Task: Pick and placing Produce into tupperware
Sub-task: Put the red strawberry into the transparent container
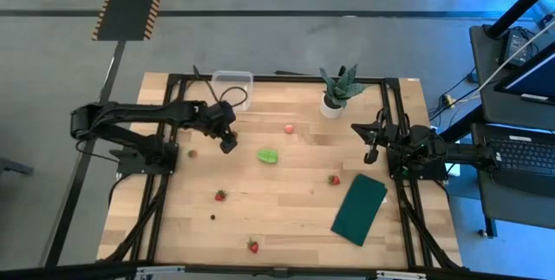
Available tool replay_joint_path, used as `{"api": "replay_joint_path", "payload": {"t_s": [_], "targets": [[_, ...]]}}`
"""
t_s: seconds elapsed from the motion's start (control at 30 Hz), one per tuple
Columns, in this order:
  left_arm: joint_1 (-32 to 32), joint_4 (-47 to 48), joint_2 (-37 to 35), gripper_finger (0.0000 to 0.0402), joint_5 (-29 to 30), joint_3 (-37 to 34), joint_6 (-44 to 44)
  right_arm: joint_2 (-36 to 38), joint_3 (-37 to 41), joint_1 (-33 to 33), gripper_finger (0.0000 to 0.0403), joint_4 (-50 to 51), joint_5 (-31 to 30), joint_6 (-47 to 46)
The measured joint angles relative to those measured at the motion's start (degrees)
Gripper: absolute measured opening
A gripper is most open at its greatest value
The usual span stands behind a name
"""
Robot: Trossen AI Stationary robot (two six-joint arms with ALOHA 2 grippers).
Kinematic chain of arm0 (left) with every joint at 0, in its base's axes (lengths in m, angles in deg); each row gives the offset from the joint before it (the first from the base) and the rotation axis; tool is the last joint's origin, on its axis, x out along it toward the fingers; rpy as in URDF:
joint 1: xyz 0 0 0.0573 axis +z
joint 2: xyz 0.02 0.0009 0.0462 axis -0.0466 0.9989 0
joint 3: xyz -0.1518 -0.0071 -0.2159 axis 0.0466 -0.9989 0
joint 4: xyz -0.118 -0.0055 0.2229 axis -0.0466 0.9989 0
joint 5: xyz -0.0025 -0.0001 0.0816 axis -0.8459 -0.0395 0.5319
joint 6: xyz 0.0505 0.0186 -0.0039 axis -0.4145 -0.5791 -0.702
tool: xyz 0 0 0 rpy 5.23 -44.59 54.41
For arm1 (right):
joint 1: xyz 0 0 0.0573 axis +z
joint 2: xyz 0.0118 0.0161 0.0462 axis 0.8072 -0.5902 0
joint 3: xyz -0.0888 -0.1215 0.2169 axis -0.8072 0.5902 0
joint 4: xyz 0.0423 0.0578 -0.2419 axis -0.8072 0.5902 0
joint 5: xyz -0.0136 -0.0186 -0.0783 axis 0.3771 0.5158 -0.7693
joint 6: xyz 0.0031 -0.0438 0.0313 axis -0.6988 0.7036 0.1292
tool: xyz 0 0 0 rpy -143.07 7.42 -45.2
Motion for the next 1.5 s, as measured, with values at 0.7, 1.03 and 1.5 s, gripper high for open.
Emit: {"api": "replay_joint_path", "payload": {"t_s": [0.7, 1.03, 1.5], "targets": [[2.1, -4.5, 10.5, 0.0277, 0.8, 0.0, -5.5, 0.0, 0.0, 0.0, 0.0022, 0.0, 0.0, -0.2], [4.5, -3.9, 10.9, 0.0277, 2.2, 0.0, -6.1, 0.0, 0.0, 0.0, 0.0022, 0.0, 0.0, -0.2], [4.2, -4.5, 13.6, 0.0277, 0.6, -0.1, -8.3, 0.0, 0.0, 0.0, 0.0022, 0.1, 0.0, 0.0]]}}
